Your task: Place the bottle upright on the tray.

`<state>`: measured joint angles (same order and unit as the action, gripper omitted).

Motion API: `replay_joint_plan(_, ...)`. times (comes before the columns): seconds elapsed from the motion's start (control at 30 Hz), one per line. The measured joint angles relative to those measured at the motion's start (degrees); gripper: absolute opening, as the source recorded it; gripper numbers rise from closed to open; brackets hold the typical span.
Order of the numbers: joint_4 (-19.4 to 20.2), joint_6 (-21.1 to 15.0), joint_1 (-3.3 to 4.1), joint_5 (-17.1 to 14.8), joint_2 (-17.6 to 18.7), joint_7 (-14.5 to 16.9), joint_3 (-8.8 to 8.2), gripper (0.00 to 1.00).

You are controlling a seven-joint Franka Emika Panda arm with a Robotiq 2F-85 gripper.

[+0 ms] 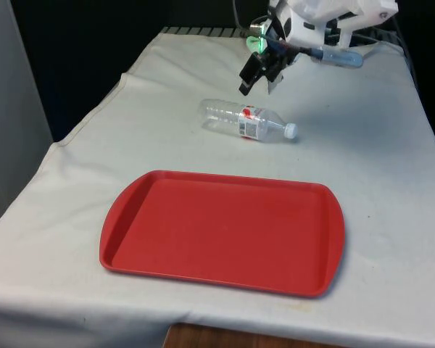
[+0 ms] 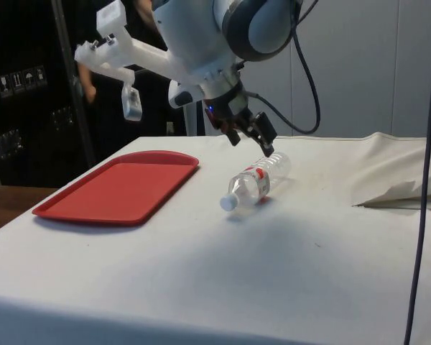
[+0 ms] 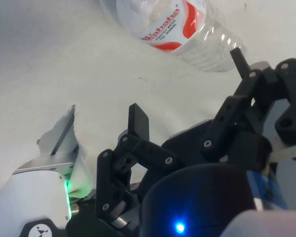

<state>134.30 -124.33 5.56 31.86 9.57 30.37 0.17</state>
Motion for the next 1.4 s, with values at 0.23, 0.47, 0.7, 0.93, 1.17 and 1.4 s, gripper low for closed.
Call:
replay_joint_plan(0.23,-0.29,0.17,0.06,1.60,0.86,0.00,0.23,1.00)
replay_joint_plan(0.47,-0.69,0.69,0.11,3.21,1.72,0.00,0.69,1.00)
replay_joint_plan(0.7,-0.74,1.20,0.23,4.76,2.35,0.00,1.03,1.00)
replay_joint_plan(0.93,-0.92,1.60,0.34,6.13,3.21,-0.06,1.60,1.00)
replay_joint_plan(1.17,-1.89,1.89,0.52,7.05,4.58,-0.52,2.01,1.00)
replay_joint_plan(1.4,-3.09,2.69,0.74,8.42,6.42,-1.66,2.46,1.00)
